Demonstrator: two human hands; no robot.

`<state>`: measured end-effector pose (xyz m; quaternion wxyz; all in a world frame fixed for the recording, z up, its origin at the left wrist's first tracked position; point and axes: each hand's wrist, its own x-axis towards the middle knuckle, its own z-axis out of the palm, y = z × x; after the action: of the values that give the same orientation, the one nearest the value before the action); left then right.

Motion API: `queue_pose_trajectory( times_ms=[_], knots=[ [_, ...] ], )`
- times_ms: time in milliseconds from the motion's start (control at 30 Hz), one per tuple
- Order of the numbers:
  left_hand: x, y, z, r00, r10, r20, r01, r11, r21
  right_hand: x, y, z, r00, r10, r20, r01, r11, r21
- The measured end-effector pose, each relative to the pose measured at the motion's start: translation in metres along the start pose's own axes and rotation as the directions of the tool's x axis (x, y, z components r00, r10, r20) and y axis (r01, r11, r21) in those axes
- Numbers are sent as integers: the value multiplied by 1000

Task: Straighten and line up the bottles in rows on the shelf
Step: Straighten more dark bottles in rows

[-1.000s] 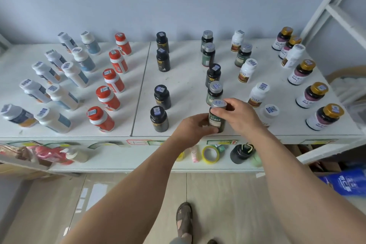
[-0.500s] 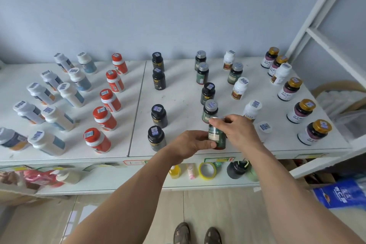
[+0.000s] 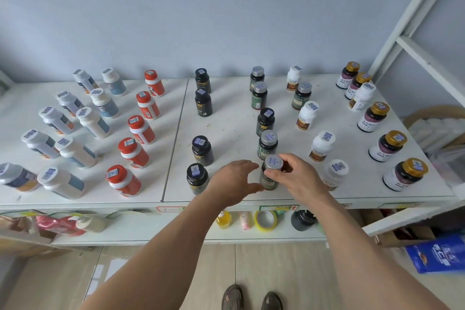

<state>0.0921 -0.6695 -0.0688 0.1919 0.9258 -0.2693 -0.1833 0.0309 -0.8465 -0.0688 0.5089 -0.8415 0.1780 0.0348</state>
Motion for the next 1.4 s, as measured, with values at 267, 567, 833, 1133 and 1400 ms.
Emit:
queue_pose_trajectory(
  times_ms=[267, 567, 833, 1133, 1400],
  knots=[
    [1, -10, -4, 999, -33, -16, 32, 996, -85, -2, 10, 4, 998, -10, 63, 11, 1000, -12],
    [19, -8, -14, 986, -136, -99, 108, 962, -249, 43, -28, -9, 997, -30, -69, 28, 999, -31],
    [52, 0, -21, 977, -210, -40, 181, 911, -370, 82, -30, -15, 996, -42, 85, 55, 986, -156],
    [71, 1, -22, 986, -115, 117, 164, 724, -670, 93, -41, -34, 998, -60, 12, 61, 993, -100],
    [76, 2, -38, 973, -33, 229, 202, 609, -767, 102, -48, -37, 1000, 11, 4, -11, 1000, -26]
  ],
)
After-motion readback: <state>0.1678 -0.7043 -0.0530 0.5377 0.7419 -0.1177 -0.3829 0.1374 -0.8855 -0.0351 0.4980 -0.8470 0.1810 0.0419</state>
